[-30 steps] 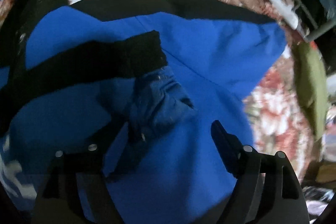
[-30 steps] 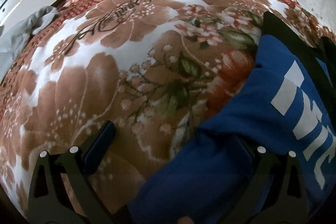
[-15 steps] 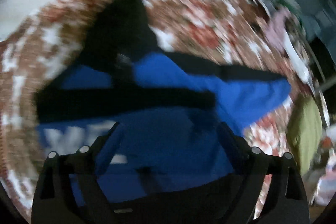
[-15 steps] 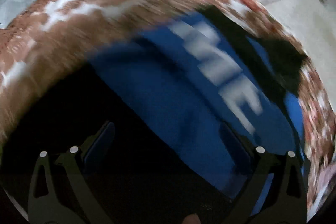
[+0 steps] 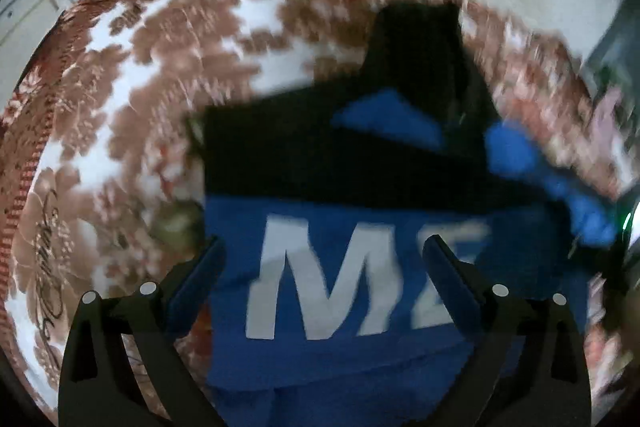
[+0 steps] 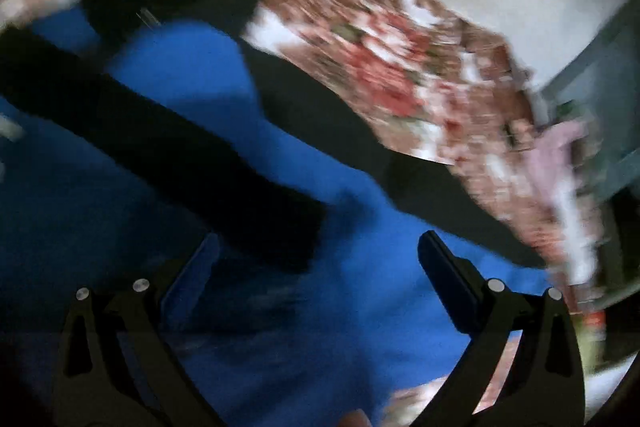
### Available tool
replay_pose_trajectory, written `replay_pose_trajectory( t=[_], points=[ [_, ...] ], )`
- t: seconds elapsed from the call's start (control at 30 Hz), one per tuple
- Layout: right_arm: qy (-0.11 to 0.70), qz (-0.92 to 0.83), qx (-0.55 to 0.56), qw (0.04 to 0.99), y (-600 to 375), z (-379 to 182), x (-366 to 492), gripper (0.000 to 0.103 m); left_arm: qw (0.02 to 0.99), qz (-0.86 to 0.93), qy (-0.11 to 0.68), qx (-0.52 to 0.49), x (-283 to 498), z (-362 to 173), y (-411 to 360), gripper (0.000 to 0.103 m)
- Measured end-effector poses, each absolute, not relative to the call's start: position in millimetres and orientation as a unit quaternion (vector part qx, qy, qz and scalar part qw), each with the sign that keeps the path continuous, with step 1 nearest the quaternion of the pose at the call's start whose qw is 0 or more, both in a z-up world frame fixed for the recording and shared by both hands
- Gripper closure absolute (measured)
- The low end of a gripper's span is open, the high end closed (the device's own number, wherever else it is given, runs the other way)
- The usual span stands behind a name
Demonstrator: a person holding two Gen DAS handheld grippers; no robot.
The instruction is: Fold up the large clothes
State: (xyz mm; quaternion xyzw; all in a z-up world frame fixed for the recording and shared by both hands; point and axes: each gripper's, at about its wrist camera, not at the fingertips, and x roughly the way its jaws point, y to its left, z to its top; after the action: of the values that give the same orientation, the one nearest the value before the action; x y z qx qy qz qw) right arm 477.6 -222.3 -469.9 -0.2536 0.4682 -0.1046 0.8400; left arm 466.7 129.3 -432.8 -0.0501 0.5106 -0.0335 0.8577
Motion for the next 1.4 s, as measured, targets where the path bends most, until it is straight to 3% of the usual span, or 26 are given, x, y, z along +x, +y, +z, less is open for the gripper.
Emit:
replay_pose_trajectory(
  t=[0.23, 0.4, 0.57, 1.03, 1.23, 1.4],
  points=[
    [0.448, -0.097, -0.288, 0.841, -229, -489, 476, 0.005, 0.833, -0.020, 0.548, 0.072, 461, -506, 96, 0.006],
    [0.463, -0.104, -0.234, 0.848, -245, -464, 471, 0.005, 0.844, -0.018, 0.530, 0.079, 459, -482, 91, 0.006],
    [0.477, -0.087, -0.092, 0.870, -301, -420, 446, 0.005, 0.858, -0.049, 0.510, 0.024, 435, -434, 62, 0.006],
    [0.549, -0.191, 0.042, 0.812, -579, -415, 394, 0.005, 0.861, -0.124, 0.493, 0.021, 375, -425, -211, 0.006],
    [0.549, -0.183, 0.134, 0.804, -678, -412, 389, 0.005, 0.853, -0.122, 0.508, 0.022, 378, -439, -278, 0.006],
    [0.535, -0.161, 0.272, 0.783, -759, -424, 394, 0.005, 0.848, -0.120, 0.514, 0.045, 381, -445, -314, 0.006]
  ],
)
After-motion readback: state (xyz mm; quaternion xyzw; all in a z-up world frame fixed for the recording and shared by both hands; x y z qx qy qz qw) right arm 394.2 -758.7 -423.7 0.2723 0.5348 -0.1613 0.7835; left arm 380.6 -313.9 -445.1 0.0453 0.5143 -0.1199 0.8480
